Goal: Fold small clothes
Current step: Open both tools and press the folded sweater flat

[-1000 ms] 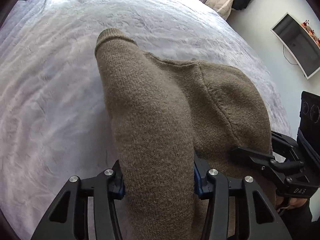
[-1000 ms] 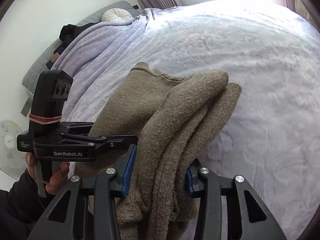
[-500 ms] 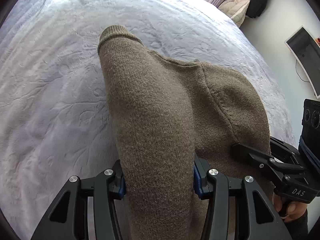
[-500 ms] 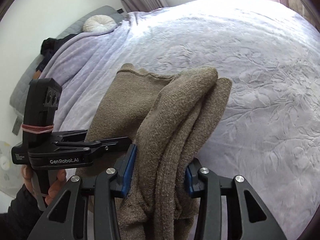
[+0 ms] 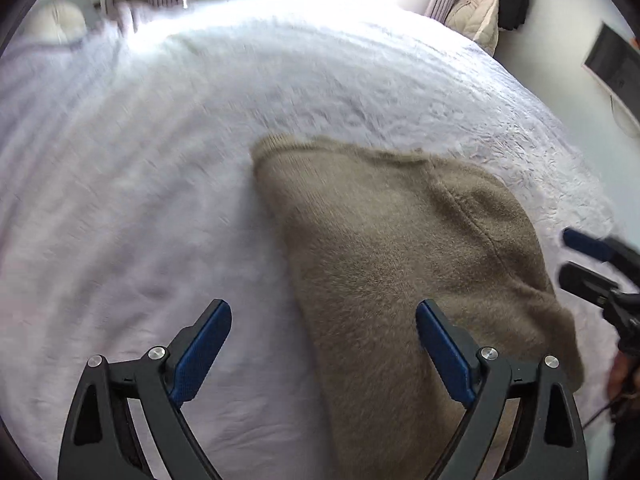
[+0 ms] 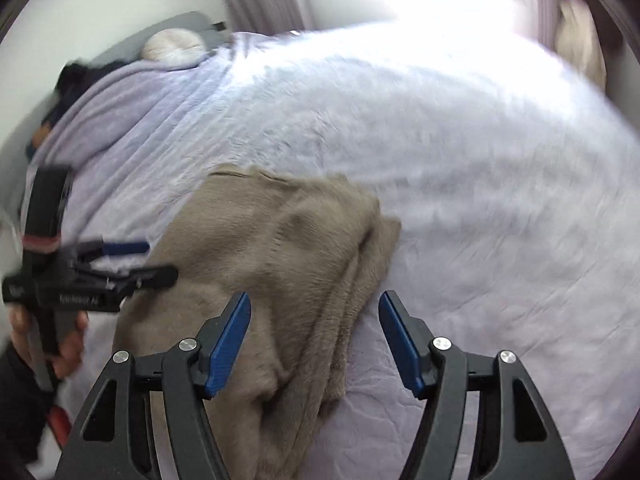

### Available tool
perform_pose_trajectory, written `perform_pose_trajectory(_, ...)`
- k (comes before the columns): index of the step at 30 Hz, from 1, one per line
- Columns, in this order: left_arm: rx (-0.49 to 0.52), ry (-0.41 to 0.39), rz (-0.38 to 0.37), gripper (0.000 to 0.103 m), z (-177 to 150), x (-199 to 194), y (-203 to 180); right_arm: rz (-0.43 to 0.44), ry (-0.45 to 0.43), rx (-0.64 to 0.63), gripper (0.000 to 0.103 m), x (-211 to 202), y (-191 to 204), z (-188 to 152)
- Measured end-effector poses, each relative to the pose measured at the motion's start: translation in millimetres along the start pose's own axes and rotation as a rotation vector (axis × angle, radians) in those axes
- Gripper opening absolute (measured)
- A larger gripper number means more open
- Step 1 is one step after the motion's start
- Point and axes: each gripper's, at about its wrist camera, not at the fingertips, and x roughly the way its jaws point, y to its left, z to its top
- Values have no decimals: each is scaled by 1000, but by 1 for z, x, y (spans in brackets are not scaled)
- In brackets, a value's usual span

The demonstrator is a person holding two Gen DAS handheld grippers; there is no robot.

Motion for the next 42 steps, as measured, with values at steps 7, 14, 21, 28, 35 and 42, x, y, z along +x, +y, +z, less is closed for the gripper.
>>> perform_pose_trajectory(7, 114, -96, 201, 94, -13, -17, -19, 67, -15, -313, 71, -18, 75, -15)
perform_pose_trajectory(14, 96, -78, 181, 94, -25, -7, -22, 0, 121, -318, 70, 30, 62, -46)
perform_pose_trajectory(21, 97, -60, 193, 94, -27, 1, -22, 49, 116, -277, 71, 18, 57, -39)
perform_pose_trajectory(28, 91, -68, 167, 94, -16, 2, -20, 74, 35, -236, 71, 4, 45, -6)
perform_pose_trajectory(35, -48, 8, 61, 94, 9, 37, 1, 37, 99, -245, 71, 50, 42, 25)
perform_pose_trajectory(42, -79, 58, 21, 103, 19, 75, 6, 36, 152, -161, 71, 103, 8, 28)
